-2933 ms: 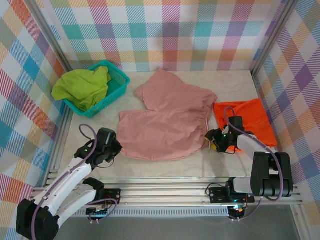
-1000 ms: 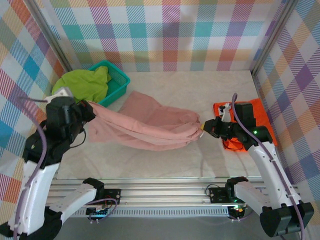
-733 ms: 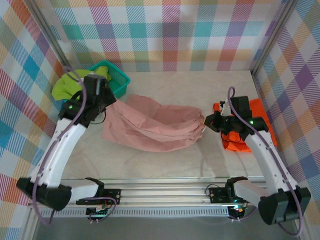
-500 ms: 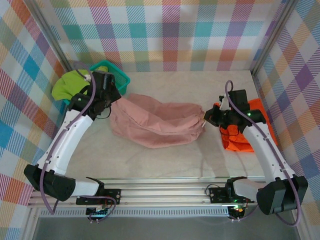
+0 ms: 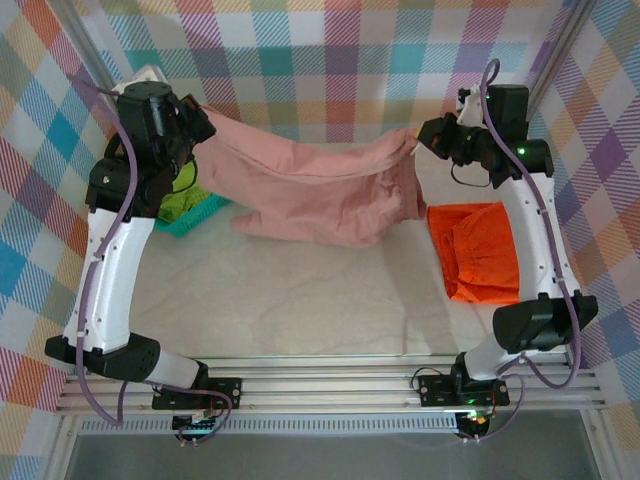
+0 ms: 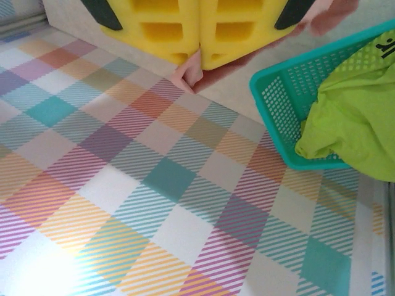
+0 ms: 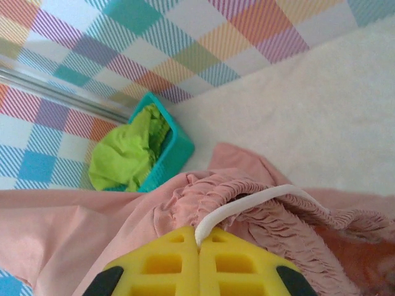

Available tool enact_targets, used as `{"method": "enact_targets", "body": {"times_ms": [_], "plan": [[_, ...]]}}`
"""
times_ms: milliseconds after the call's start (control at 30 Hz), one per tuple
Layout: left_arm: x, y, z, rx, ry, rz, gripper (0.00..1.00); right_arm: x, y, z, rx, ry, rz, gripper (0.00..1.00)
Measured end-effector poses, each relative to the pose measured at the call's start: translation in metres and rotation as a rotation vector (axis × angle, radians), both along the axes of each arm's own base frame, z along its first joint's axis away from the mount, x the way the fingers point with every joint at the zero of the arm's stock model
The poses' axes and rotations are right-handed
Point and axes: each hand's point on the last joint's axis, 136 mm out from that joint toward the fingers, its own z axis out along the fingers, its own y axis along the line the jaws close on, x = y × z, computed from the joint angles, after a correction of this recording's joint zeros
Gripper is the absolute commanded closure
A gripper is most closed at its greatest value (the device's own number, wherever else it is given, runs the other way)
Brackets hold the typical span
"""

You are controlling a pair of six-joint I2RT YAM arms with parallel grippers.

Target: Fold and stack the shorts

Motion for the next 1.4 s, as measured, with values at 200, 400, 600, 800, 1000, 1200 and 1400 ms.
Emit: {"method": "enact_targets", "body": {"times_ms": [200, 400, 600, 800, 1000, 1200, 1400], "plan": [[-0.047, 0.007, -0.037, -0.007, 0.022, -0.040, 1.00, -0.051, -0.001, -0.032, -0.018, -0.004, 0.039, 1.00], [-0.101, 0.017, -0.098, -0.068, 0.083, -0.055, 1.00, -0.108, -0.001, -0.108, -0.026, 0.130, 0.075, 1.00], [-0.123, 0.022, -0.134, -0.102, 0.159, -0.046, 1.00, -0.149, 0.002, -0.179, -0.024, 0.323, 0.104, 1.00], [-0.100, 0.015, -0.170, -0.082, 0.277, -0.026, 1.00, -0.155, -0.004, -0.212, -0.052, 0.433, 0.068, 1.00], [-0.031, -0.001, -0.202, -0.022, 0.387, 0.000, 1.00, -0.130, -0.010, -0.220, -0.085, 0.487, 0.013, 1.00], [0.035, -0.019, -0.215, 0.008, 0.414, 0.007, 1.00, -0.099, -0.018, -0.222, -0.128, 0.487, -0.038, 1.00], [0.090, -0.033, -0.223, 0.026, 0.417, 0.012, 1.00, -0.070, -0.033, -0.233, -0.123, 0.517, -0.106, 0.91]]}}
